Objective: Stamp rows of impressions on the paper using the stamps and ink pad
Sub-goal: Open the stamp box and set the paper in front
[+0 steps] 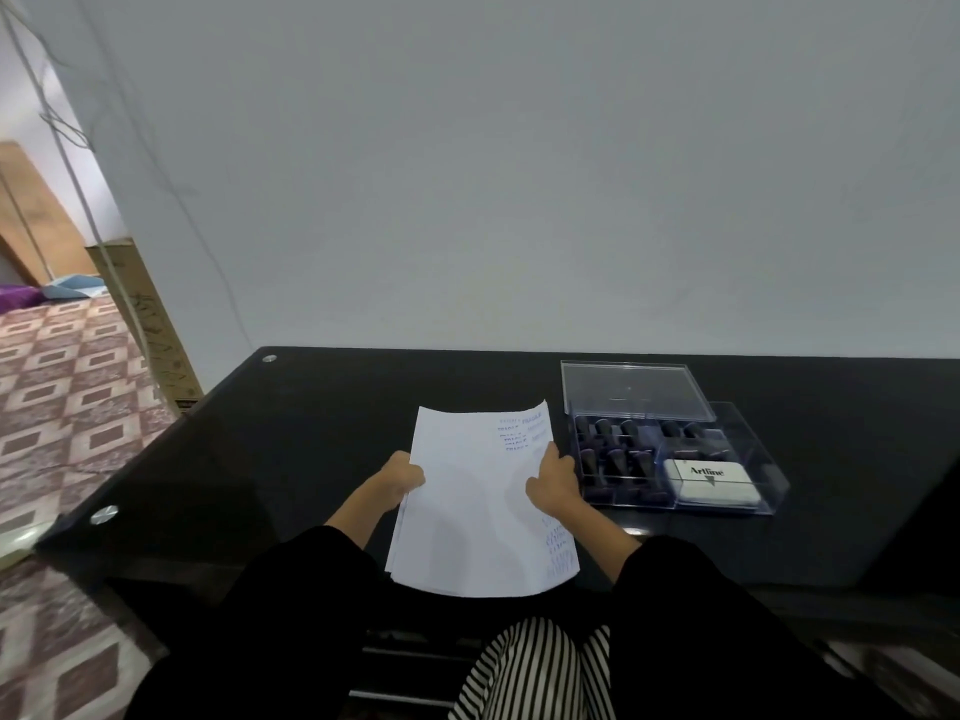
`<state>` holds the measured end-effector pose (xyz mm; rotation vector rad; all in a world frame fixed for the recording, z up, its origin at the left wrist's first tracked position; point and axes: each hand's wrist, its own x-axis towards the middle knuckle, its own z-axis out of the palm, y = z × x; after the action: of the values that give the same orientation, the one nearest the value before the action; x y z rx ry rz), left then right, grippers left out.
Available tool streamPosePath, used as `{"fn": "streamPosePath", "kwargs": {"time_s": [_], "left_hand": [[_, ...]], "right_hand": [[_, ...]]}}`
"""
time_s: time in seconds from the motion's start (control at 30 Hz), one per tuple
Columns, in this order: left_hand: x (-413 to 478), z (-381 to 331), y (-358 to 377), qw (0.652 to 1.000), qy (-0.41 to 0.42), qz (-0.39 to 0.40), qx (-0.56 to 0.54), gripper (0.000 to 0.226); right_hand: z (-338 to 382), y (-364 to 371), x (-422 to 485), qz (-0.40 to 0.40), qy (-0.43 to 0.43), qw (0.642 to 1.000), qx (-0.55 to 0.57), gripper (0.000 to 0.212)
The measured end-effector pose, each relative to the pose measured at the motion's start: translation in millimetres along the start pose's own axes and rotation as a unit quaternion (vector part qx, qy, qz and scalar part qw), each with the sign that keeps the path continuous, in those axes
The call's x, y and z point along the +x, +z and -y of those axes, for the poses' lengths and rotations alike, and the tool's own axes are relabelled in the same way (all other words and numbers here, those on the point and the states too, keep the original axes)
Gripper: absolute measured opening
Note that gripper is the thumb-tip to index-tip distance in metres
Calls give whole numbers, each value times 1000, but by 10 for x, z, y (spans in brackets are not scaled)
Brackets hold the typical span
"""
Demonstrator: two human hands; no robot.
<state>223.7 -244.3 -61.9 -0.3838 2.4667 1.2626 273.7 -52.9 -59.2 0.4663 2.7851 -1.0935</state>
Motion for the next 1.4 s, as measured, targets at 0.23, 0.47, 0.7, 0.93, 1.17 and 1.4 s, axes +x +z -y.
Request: {"fn": "streamPosePath", "kwargs": {"time_s": [0.23, 0.47, 0.7, 0.93, 1.17, 1.4], "left_hand": [[108, 16, -29, 999, 9, 19, 39, 40], [-108, -270, -6, 978, 30, -42, 201, 41], [-275, -866, 249, 971, 157, -8, 178, 45], [-614, -1667, 917, 941, 283, 86, 167, 38], [-703, -2060, 1577, 907, 340, 137, 207, 37], [-682, -2032, 2092, 871, 386, 161, 259, 39]], "right_hand": [[59, 15, -87, 40, -7, 999, -14, 75], [107, -201, -99, -36, -69, 994, -83, 65], [-64, -862, -18, -99, -72, 990, -71, 51], [-570, -1513, 83, -132, -4, 987, -91, 44], [-995, -1835, 100, -131, 53, 986, -89, 39], [-1232, -1833, 180, -69, 88, 988, -103, 24]]}}
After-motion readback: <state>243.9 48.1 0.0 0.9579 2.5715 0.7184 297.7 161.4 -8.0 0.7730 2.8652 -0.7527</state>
